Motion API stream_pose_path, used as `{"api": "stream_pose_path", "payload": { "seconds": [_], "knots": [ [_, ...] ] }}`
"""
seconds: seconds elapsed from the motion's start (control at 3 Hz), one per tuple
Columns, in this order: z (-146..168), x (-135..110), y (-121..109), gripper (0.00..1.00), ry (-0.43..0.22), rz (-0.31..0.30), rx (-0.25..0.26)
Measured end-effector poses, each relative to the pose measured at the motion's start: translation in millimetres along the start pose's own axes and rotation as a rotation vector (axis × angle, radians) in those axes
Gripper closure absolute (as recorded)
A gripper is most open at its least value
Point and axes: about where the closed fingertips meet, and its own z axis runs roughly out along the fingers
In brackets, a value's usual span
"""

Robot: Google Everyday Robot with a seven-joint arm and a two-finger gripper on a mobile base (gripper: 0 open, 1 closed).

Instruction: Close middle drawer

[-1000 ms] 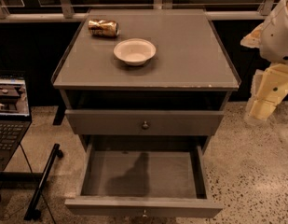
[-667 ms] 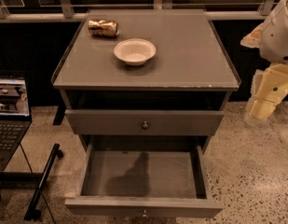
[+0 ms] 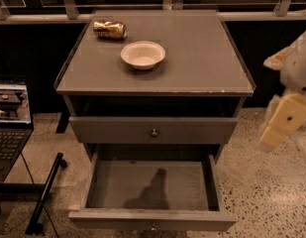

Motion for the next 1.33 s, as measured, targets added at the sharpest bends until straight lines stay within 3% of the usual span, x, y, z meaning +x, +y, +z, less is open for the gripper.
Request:
{"api": "stream_pose_path", "payload": {
  "seconds": [0.33,0.67,1.0,1.33],
  "knots": [
    [42,24,16,0.0,-0.09,0.092,-0.035],
    [82,50,32,0.0,-0.189,0.174,-0.124],
    [85,48,34,0.17,-0.207,0.181,-0.139],
    [85,48,34,0.42,-0.207,0.18,-0.138]
  ]
}}
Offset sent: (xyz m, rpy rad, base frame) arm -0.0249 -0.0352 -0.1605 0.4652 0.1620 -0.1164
